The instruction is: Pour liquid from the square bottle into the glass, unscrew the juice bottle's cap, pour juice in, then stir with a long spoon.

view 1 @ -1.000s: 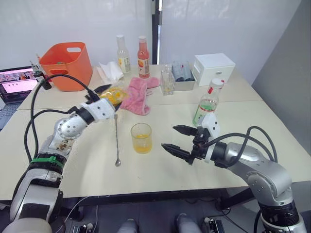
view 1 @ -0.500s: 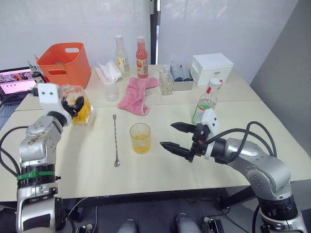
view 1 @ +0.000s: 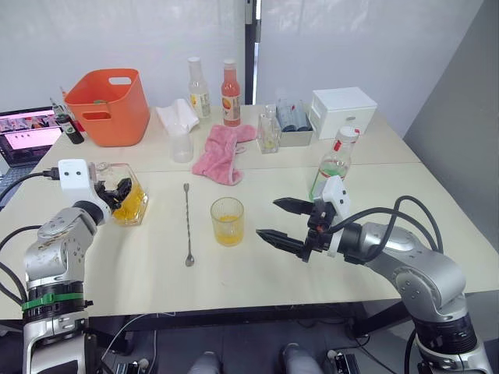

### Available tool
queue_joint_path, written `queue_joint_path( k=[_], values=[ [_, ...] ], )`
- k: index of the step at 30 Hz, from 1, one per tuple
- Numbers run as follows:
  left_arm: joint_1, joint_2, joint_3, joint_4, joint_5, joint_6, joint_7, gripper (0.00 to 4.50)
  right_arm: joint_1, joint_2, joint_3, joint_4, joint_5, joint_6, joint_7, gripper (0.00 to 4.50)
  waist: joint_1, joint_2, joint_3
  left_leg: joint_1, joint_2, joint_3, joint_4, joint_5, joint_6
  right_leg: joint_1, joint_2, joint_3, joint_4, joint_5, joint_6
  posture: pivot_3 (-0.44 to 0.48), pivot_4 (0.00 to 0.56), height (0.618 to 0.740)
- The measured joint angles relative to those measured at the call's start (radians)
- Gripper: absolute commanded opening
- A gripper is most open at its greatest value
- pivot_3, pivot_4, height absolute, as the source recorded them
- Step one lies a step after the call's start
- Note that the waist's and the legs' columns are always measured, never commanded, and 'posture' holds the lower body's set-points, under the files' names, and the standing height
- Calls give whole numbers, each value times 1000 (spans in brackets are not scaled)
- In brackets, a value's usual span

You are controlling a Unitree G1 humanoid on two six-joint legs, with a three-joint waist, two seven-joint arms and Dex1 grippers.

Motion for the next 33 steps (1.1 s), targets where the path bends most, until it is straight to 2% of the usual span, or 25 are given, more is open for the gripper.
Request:
queue_joint_path(
  k=[5,7,9,22,28,33],
  values=[
    [-36,0,-27,37,24,-8,-2,2822,0,1,-1,4,0,0,1,4500,7,0,0,1,0,0,0,1,-2,1,0,0,1,0,-1,0,150,739],
    [-41,-1,-26,44,27,-9,-2,3865,0,1,-1,4,0,0,0,4500,7,0,0,2,0,0,0,1,-2,1,0,0,1,0,-1,0,150,739],
    [-45,-1,-24,58,38,-14,10,4468,1,1,-2,4,0,0,-1,4500,5,0,0,2,0,0,0,1,-2,1,0,0,1,0,-1,0,150,739],
    [-45,-7,9,37,23,-41,8,4468,10,3,-4,4,0,0,-8,4500,7,0,0,1,0,0,0,1,-2,1,0,0,0,1,-1,0,150,739],
    [56,4,102,-146,-73,17,-32,4468,53,-49,-54,8,2,0,6,4500,7,0,0,0,0,0,-1,1,-2,0,0,0,-1,1,-1,0,150,739],
    [152,78,222,-284,-194,109,-107,4468,106,-122,-157,36,4,-22,37,4500,8,0,0,1,0,0,-1,1,-2,1,0,0,-1,0,-1,0,150,739]
  ],
)
